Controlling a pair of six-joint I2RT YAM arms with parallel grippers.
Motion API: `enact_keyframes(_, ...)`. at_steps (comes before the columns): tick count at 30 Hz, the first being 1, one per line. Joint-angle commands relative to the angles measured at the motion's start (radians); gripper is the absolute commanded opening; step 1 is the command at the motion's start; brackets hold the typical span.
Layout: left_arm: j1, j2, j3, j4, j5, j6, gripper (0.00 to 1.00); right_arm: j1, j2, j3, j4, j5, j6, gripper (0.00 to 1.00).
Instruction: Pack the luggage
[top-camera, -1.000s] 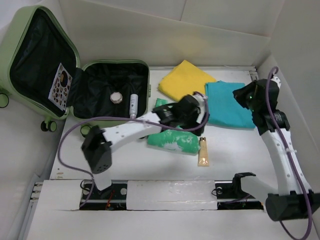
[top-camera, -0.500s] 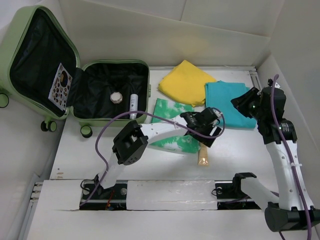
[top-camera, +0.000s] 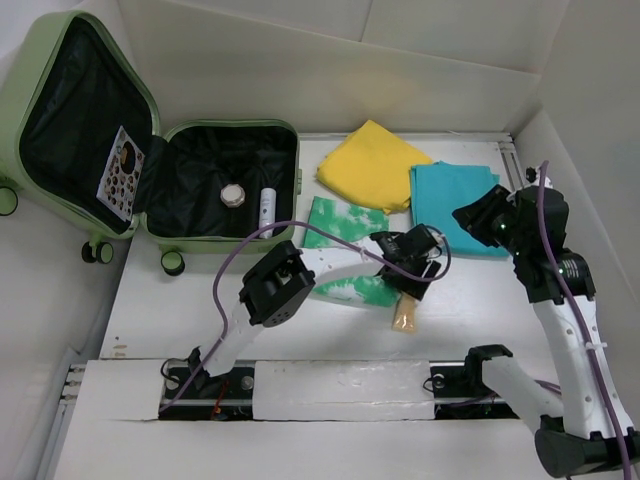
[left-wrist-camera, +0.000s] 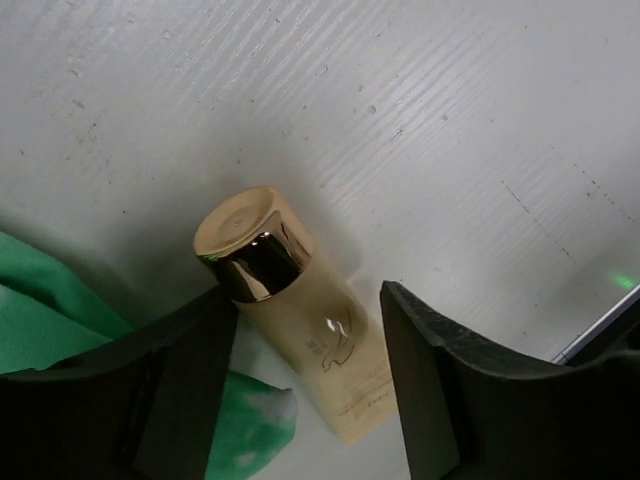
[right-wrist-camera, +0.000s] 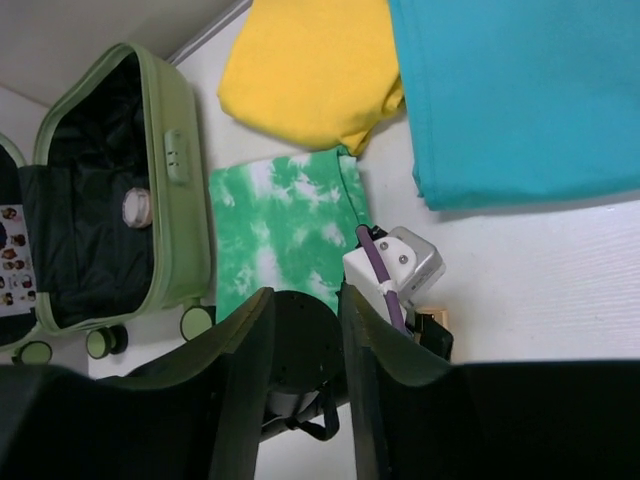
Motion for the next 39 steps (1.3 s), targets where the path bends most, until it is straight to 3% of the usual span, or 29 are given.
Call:
enact_keyframes(1, -0.007, 0.036, 0.028, -0.001, 0.013, -0.009, 0.55, 0.011, -0.027, -0.002, 0.004, -0.009, -0.017, 0.40)
enact_keyframes(3, -0.007, 0.047, 0.039, -0.001, 0.022, -0.009, 0.40, 0.011, -0.036, -0.002, -0.005, 0.001, -0.017, 0.45)
enact_keyframes(4, -0.007, 0.047, 0.051, -0.001, 0.022, -0.009, 0.21, 0.011, -0.036, 0.011, -0.016, 0.010, -0.017, 0.47)
enact_keyframes(7, -0.007, 0.006, 0.086, 0.000, 0.022, -0.009, 0.10, 0.011, -0.036, 0.085, -0.043, 0.019, -0.026, 0.52)
enact_keyframes(12, -0.007, -0.070, 0.267, -0.088, -0.044, 0.015, 0.07, 0.011, -0.027, 0.220, -0.054, 0.008, -0.026, 0.54)
enact_keyframes(16, 0.053, -0.164, 0.303, -0.097, -0.044, 0.002, 0.06, 0.011, -0.005, 0.274, -0.054, -0.016, -0.026, 0.55)
enact_keyframes(20, 0.180, -0.296, 0.228, -0.097, -0.078, -0.011, 0.06, 0.011, 0.024, 0.283, -0.031, -0.016, -0.026, 0.55)
enact_keyframes(23, 0.356, -0.395, 0.128, -0.108, -0.125, 0.003, 0.07, 0.020, 0.033, 0.225, 0.001, -0.058, -0.026, 0.55)
enact_keyframes(24, 0.462, -0.439, 0.103, -0.108, -0.153, 0.003, 0.08, 0.031, 0.033, 0.208, 0.001, -0.058, -0.026, 0.55)
enact_keyframes(31, 0.896, -0.475, -0.021, -0.086, -0.228, 0.074, 0.17, 0.066, 0.051, 0.091, 0.036, -0.061, -0.026, 0.55)
enact_keyframes(35, 1.027, -0.465, -0.075, -0.077, -0.294, 0.052, 0.48, 0.103, 0.088, 0.082, 0.045, -0.039, -0.035, 0.55)
enact_keyframes(37, 1.067, -0.476, -0.087, -0.086, -0.294, 0.028, 0.72, 0.118, 0.099, 0.071, 0.046, -0.026, -0.035, 0.58)
enact_keyframes(39, 1.081, -0.517, -0.110, -0.059, -0.254, 0.015, 0.80, 0.132, 0.110, 0.048, 0.046, 0.002, -0.046, 0.61)
